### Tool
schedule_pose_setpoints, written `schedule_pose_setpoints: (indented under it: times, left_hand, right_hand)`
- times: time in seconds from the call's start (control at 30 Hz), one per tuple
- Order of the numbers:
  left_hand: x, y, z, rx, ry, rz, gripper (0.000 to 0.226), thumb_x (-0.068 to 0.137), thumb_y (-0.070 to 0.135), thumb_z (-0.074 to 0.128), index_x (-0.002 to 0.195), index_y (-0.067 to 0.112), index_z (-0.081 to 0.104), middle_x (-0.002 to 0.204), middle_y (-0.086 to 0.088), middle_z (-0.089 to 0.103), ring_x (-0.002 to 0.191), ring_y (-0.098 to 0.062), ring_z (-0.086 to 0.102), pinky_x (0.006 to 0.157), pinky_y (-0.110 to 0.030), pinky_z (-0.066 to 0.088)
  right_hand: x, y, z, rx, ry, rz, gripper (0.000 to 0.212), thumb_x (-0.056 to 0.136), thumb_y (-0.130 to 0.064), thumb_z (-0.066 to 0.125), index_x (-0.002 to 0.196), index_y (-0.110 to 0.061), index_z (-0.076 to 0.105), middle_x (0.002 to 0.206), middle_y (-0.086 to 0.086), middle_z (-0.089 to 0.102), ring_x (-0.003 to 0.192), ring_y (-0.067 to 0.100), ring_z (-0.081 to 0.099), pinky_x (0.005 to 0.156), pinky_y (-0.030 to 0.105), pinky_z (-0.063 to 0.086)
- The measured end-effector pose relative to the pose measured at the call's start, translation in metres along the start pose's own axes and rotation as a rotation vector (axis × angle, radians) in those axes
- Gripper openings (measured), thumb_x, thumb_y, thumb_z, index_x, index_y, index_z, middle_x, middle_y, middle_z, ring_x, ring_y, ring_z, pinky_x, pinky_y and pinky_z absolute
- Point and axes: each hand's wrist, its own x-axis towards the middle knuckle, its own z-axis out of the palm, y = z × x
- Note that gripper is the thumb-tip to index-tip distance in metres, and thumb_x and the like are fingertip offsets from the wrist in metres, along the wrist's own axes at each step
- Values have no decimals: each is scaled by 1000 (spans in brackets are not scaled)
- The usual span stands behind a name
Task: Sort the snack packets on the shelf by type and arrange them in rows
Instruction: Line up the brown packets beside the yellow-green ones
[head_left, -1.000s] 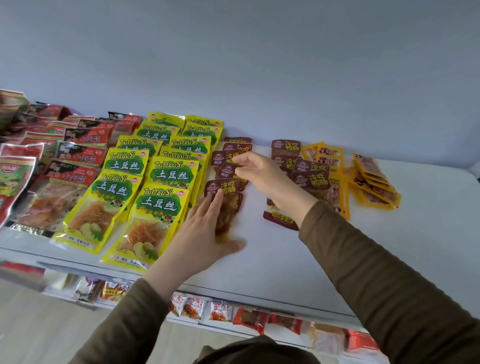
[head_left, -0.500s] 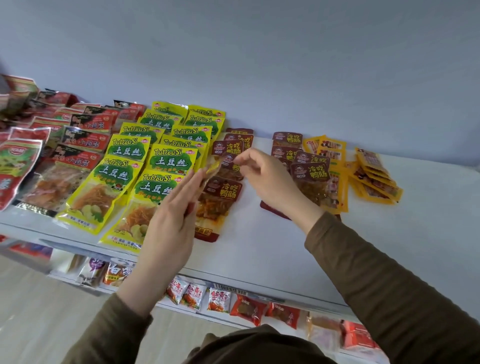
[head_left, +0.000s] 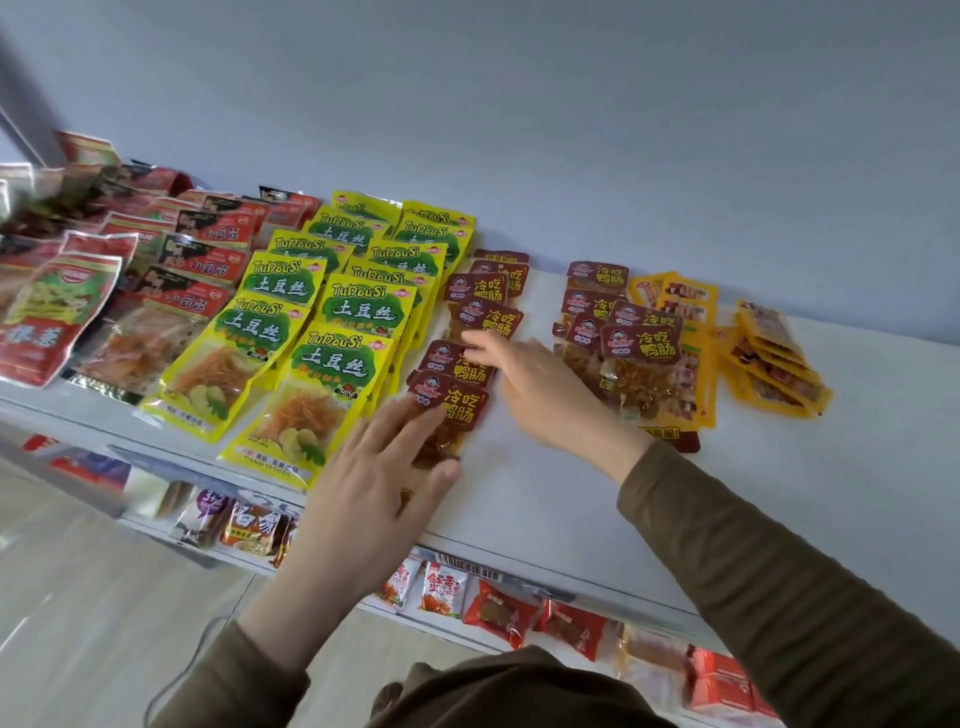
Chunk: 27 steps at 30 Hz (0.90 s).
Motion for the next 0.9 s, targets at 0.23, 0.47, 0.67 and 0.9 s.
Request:
schedule_pose_setpoints:
  times: [0.23,0.47,0.67,0.9]
  left_hand:
    - [48,-3,13,242,-197,78,61,103,64,19,161,49,9,173,6,-7,159,-17,-12,130,-42,0]
    - [56,7,23,292,-170,-45,59,106,58,19,162,45,6,173,3,1,160,-19,-5,129,-42,3]
    - [75,13,17,308,-64,17,61,104,57,32,161,40,21,169,-3,22,157,-25,11,129,-47,9]
    - [121,16,39,338,-155,39,54,108,53,20,161,48,10,173,-8,2,160,-29,-2,128,-52,0]
  right_hand:
    - [24,37,-31,-159,-21,100,54,102,-22,57,153,-25,40,162,-1,36,146,16,36,117,35,29]
    - [49,36,-11,-320,-133,48,50,109,-19,41,158,-25,33,168,2,22,153,28,19,125,52,13]
    - [61,38,-29,2,54,124,52,107,-7,39,156,-23,36,150,12,50,85,-2,66,73,11,51]
    - [121,46,-44,34,98,486,58,101,-24,55,152,-9,32,147,17,49,129,35,53,102,40,47]
